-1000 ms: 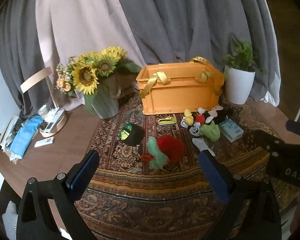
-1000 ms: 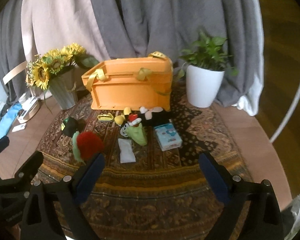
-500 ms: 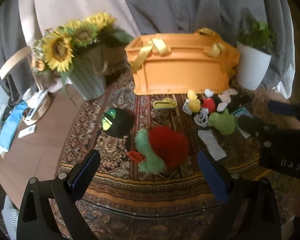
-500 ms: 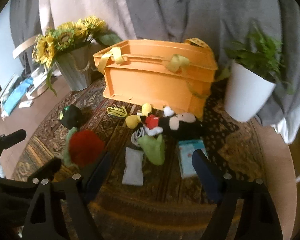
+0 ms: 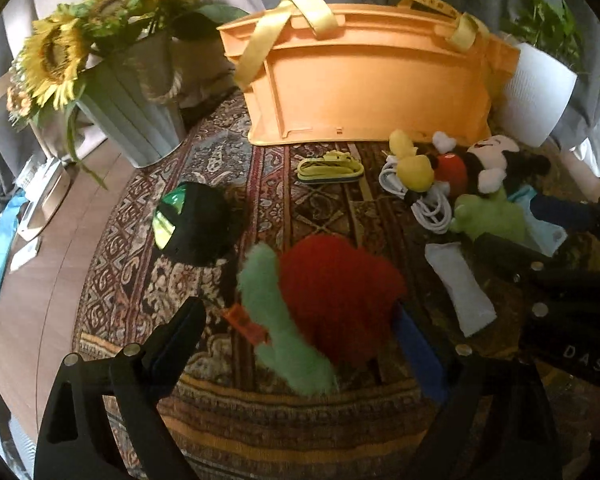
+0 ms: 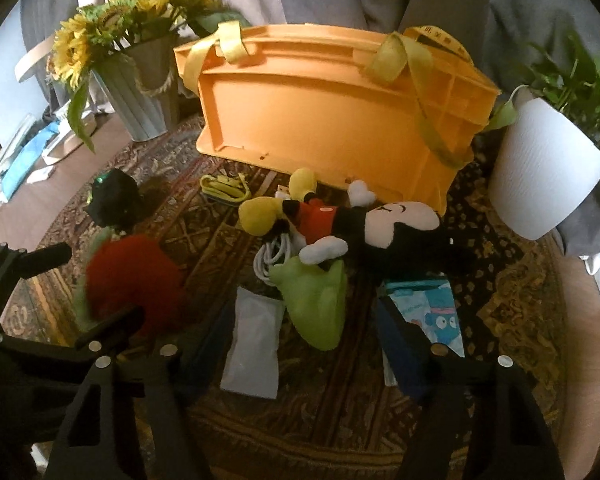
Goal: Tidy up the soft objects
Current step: 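Grasp the red-green fluffy toy with the left tool while the right tool grasps the green plush, then carry both toys over the orange crate and open both tools to drop them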
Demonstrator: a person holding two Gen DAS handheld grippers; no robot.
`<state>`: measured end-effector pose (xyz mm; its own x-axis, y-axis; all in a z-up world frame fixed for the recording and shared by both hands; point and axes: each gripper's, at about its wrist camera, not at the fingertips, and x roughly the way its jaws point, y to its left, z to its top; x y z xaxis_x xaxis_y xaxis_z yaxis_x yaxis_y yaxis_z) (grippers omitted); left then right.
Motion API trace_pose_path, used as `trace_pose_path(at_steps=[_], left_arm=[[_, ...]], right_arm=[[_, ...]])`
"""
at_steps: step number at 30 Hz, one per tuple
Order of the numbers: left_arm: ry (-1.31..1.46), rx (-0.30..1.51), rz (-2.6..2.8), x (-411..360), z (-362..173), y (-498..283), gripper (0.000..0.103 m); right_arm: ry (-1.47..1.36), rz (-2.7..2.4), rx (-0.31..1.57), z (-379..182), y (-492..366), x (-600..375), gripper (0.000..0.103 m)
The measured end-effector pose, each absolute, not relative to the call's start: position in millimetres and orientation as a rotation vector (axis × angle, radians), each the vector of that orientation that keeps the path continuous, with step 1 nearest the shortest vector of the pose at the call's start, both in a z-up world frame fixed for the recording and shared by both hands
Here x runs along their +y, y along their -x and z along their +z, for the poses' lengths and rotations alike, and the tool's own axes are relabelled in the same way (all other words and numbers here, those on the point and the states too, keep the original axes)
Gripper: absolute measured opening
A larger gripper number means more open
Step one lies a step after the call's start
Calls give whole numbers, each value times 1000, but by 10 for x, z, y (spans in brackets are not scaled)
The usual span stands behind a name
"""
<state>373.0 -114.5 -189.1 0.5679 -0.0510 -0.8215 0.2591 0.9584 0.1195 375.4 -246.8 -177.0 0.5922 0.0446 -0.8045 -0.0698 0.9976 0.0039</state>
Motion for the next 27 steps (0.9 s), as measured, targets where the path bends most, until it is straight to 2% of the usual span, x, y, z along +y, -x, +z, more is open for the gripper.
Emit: trace_pose_path(at_steps=[5,11,13,15,18,27], left_arm=[[-244,974,-204,-1191,-2015,-3884,87],[-221,986,-228,-1209,-2092,-4005,69],[-211,998,-240,-1213,-2126,-4054,58],[-200,1000,-245,-1204,-2133,-4073,55],[-198,991,-244,-1198,-2110,-4067,47],[-191,940,-261,-1213,-1891,-3928,43]], right_arm=[[32,62,949,-1854,-3868,-2477,67],[57,65,958,-1952,-3964,-2430,62],[62,64,963,-1989,-3999,-2410,59],[61,67,970,-2030,-4043,-2402,51],[54,52,970,-2068,-4079,-2417,47],[0,49,940,-1906,-3975,-2502,47]])
